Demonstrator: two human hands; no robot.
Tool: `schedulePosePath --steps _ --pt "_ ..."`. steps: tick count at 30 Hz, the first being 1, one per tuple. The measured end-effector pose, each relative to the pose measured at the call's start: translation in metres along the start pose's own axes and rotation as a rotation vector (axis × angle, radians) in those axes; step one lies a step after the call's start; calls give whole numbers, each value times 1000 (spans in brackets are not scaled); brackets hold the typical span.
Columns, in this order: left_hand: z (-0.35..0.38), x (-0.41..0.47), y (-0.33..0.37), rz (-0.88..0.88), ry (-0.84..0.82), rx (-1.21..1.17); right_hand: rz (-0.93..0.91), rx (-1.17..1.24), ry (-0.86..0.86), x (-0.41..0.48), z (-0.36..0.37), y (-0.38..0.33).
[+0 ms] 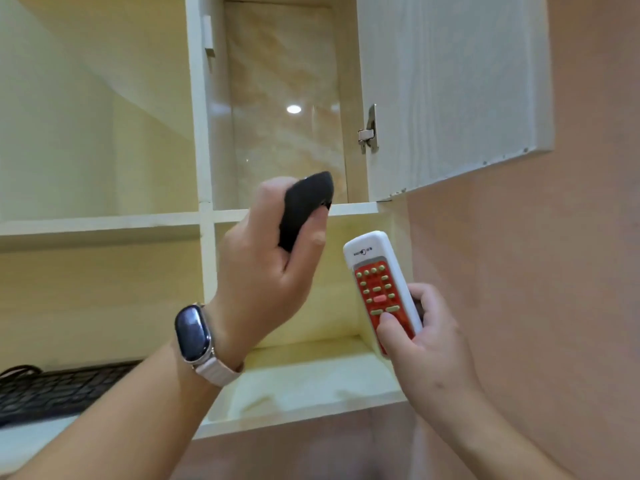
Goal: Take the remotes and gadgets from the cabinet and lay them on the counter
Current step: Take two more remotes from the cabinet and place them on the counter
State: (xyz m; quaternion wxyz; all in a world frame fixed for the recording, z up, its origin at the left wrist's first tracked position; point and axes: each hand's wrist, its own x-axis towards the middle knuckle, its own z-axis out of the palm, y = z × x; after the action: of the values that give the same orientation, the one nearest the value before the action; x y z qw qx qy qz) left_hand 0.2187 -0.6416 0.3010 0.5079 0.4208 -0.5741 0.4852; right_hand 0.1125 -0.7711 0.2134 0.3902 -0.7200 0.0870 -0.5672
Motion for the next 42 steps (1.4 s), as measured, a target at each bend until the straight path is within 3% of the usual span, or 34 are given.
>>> schedulePosePath --steps 11,25,35,42 --pt "34 -96 -6 -678 -141 -406 234 99 28 -51 -1 26" --pt "24 -189 23 -1280 -281 -984 543 100 363 -140 24 47" --pt "13 -281 41 -1656 -696 -1224 730 -216 654 -247 35 38" --pt "-3 -313 108 -1649 -1007 -1320 790 -409 872 -323 15 -17"
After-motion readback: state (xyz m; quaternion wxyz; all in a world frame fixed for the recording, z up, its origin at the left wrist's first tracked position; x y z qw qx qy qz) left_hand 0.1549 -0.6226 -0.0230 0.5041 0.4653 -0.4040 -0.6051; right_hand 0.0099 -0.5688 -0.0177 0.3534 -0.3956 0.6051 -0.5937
